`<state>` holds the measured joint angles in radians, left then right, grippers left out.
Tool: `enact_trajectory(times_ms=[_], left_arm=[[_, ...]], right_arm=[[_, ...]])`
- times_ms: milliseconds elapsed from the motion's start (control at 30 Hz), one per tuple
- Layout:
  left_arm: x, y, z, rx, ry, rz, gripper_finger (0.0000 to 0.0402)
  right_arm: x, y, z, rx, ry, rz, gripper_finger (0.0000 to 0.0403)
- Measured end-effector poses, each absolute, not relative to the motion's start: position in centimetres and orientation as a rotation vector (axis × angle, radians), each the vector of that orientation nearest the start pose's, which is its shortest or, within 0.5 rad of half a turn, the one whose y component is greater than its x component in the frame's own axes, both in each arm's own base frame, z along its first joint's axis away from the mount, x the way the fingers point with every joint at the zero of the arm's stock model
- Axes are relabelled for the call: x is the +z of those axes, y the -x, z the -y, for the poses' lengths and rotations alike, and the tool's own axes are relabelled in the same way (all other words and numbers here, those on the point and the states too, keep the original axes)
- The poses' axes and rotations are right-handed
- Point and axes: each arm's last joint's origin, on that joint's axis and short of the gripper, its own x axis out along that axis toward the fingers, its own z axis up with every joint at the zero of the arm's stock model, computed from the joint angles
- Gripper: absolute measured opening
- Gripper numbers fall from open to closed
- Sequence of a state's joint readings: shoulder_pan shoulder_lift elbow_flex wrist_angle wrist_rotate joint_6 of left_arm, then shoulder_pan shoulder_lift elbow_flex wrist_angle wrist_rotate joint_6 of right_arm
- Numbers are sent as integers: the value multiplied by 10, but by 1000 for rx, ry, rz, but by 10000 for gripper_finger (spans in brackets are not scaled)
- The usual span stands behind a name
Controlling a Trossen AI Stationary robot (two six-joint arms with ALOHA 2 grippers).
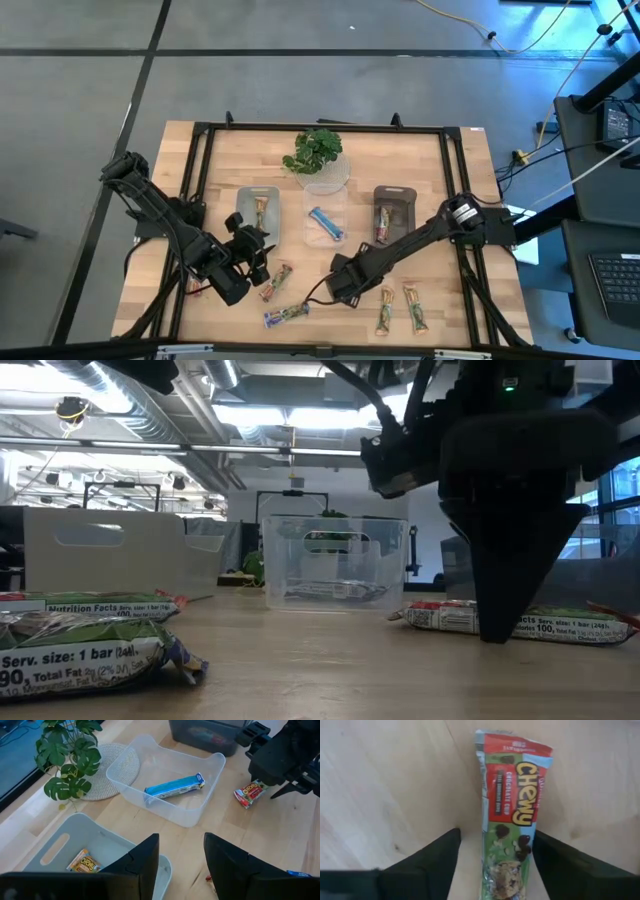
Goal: Pick and place Granola Bars by type
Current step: Put the right red granola bar into the black transparent bin
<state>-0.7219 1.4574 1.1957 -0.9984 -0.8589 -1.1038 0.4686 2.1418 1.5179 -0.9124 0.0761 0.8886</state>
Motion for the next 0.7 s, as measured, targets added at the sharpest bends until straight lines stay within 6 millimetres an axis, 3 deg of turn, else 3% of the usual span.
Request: enact_trajectory(times_ms=[367, 700], left_arm=[[278, -216, 161, 546, 137, -669, 150], [278, -216, 161, 546, 137, -669, 150]], right_arm=[[134, -358, -179, -352, -300, -1470, 141], [144, -353, -176, -348, -291, -1468, 99]])
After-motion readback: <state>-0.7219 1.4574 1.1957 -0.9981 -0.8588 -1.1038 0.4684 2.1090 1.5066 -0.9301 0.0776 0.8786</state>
